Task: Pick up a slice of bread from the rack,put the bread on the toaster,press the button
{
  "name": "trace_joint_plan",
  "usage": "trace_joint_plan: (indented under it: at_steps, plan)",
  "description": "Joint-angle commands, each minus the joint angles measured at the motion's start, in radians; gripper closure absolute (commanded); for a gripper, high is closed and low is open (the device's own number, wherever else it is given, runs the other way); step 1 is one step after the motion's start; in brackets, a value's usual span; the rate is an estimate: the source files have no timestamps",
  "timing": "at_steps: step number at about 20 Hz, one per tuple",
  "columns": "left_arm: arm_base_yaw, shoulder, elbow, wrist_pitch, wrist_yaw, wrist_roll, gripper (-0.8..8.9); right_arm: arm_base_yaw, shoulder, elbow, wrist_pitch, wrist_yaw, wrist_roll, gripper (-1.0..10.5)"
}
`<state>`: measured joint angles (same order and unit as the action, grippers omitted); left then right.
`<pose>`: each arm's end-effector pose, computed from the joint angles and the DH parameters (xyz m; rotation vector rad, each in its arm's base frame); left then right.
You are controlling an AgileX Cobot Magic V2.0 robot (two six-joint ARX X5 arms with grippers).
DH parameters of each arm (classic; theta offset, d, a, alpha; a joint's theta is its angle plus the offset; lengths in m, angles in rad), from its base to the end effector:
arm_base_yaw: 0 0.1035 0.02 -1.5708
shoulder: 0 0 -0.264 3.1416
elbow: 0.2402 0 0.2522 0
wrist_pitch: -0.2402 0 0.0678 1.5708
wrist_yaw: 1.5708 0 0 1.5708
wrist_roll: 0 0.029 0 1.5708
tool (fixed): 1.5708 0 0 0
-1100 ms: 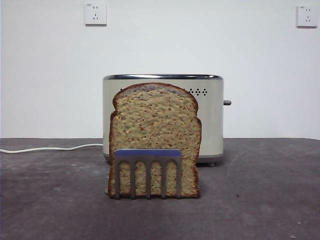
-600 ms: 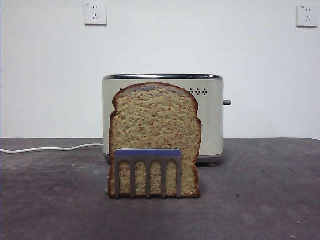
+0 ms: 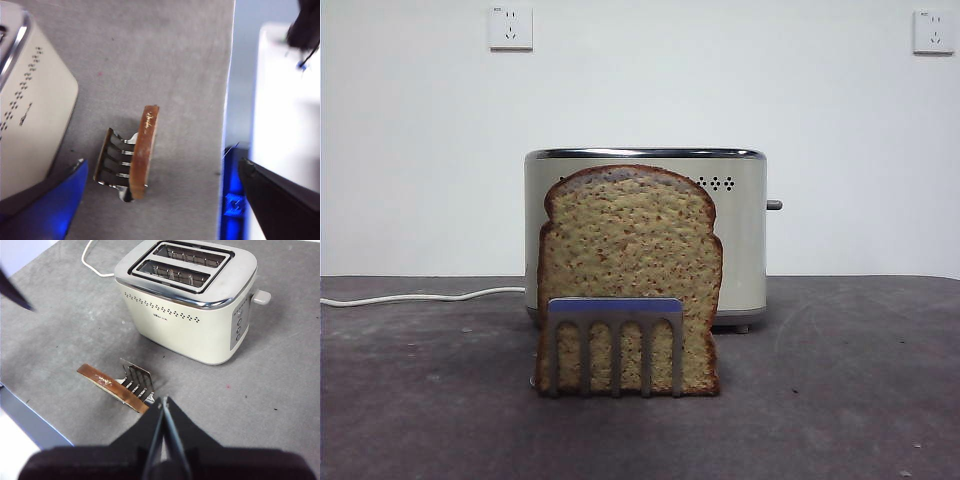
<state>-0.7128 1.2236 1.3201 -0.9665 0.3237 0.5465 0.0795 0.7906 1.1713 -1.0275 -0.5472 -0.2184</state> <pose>0.1677 -0.1572 0.3622 0.6393 0.6082 -1.1952 0.1117 0.0240 0.3821 -0.0519 0.5691 0.6699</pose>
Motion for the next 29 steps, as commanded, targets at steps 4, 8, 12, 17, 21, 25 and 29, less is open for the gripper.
trace_joint_plan:
  at_steps: [4,8,12,17,21,25,29]
  plan:
    - [-0.081,0.188,-0.003,0.061,-0.082,0.116,3.06,0.002,0.003,-0.001,-0.002,-0.002,-0.008,9.6]
    - [-0.091,0.301,-0.003,0.101,-0.114,0.139,3.06,0.002,0.003,-0.001,-0.003,-0.003,-0.008,9.6]
    - [-0.091,0.372,-0.003,0.117,-0.118,0.139,3.16,0.002,0.003,-0.001,-0.003,-0.003,-0.008,9.6]
    - [-0.093,0.378,-0.003,0.143,-0.143,0.138,7.76,0.002,0.003,-0.001,-0.003,-0.003,-0.008,9.6]
    - [-0.093,0.378,-0.003,0.143,-0.142,0.138,8.22,0.002,0.003,-0.001,-0.003,-0.003,-0.008,9.6]
    - [-0.093,0.376,-0.003,0.142,-0.142,0.138,8.22,0.002,0.011,-0.001,-0.002,-0.003,-0.008,9.6]
    - [-0.093,0.35,0.005,0.134,-0.142,0.138,8.22,0.002,0.024,-0.001,-0.002,-0.003,-0.008,9.6]
